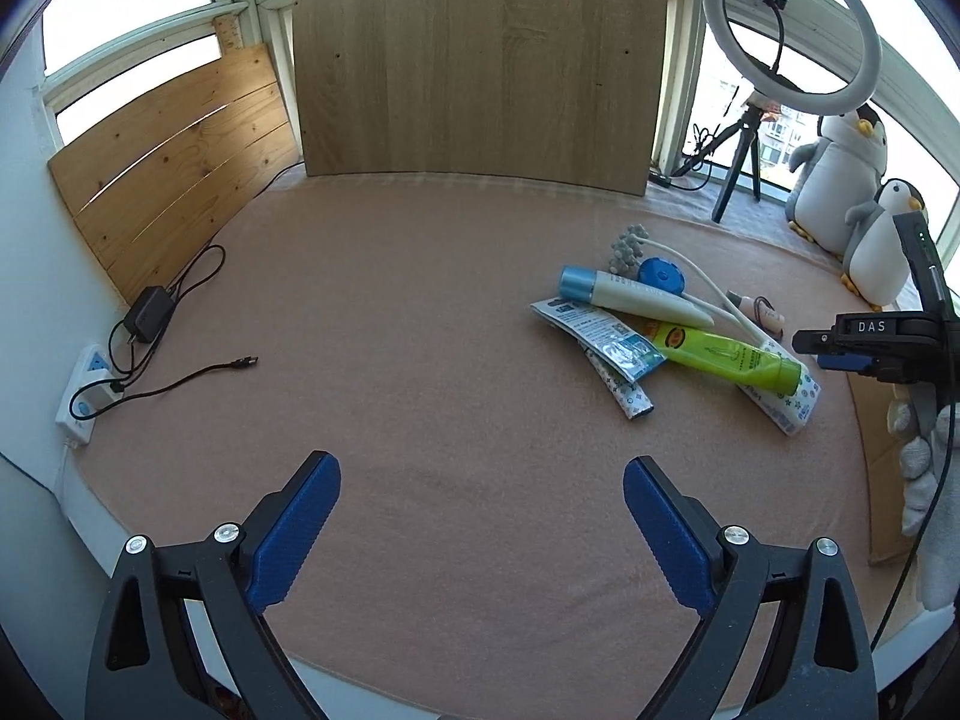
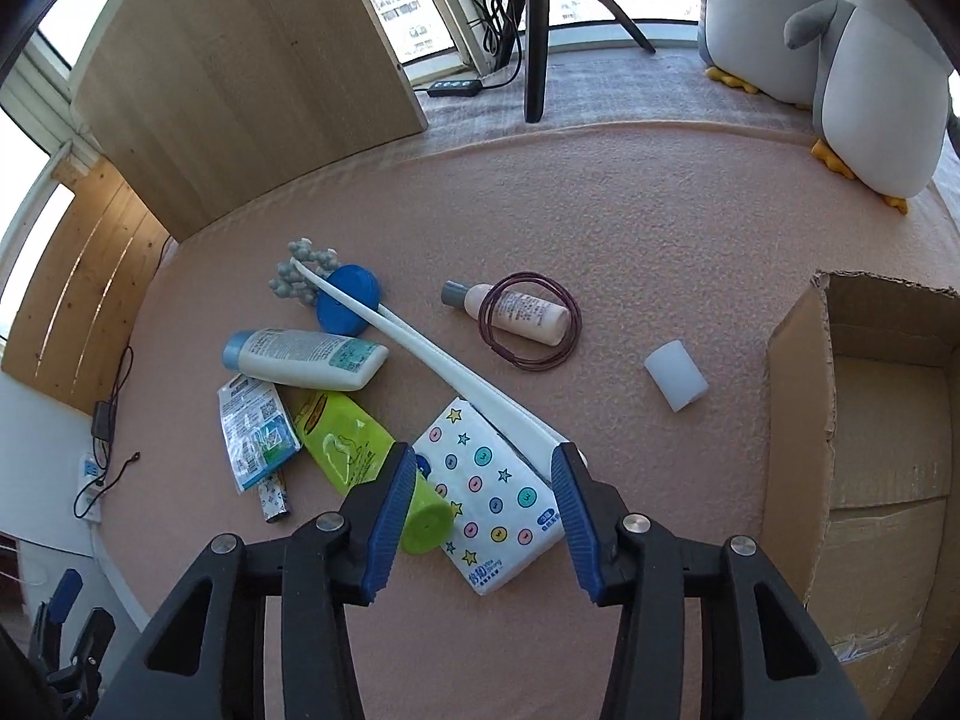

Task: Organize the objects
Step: 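Move the right tool to the white tissue pack and close on it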

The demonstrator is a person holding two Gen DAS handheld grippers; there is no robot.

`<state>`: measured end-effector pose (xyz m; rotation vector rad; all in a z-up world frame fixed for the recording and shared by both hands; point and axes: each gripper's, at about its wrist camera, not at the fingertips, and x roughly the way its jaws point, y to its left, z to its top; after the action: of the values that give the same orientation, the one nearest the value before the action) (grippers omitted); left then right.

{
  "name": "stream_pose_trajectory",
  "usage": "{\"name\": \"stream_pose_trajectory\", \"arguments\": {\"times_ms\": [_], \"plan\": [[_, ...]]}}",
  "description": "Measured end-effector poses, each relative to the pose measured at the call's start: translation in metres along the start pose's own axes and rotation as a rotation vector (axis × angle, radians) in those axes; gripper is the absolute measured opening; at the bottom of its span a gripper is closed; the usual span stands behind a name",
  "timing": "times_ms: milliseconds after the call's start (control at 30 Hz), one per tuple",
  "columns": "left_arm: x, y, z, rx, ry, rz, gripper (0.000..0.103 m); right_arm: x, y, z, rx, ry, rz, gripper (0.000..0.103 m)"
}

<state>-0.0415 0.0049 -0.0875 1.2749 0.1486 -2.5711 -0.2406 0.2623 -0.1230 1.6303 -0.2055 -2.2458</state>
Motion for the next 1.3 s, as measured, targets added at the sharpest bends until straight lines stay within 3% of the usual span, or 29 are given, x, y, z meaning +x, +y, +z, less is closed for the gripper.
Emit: {"name": "stream_pose_trajectory", "arguments": {"times_ms": [300,633,900,1000,1200,1300], "plan": [[0.009,0.018,0.010,0.019,-0.007,-0.028,0.097,0.013,0.006,0.003,0.026,0.029,-0.034,0.032],[0.028,0.023,0.019,0.050,0.013,-0.095,0.094,0.014,0.022,-0.047,0.059,0.065,0.011,0.030],[0.054,-0.015,0.009,0.136,0.082,-0.194,0.094,0.005,0.027,-0.088,0.078,0.045,0.031,0.030],[0.065,-0.036,0.002,0.186,0.124,-0.238,0.089,0.001,0.028,-0.097,0.061,0.045,0.015,0.029],[0.083,-0.075,-0.005,0.247,0.181,-0.364,0.089,-0.013,0.020,-0.101,0.082,0.004,0.004,0.030],[0.099,-0.089,-0.005,0.257,0.230,-0.381,0.090,-0.019,0.017,-0.101,0.097,-0.017,0.012,0.031]]}}
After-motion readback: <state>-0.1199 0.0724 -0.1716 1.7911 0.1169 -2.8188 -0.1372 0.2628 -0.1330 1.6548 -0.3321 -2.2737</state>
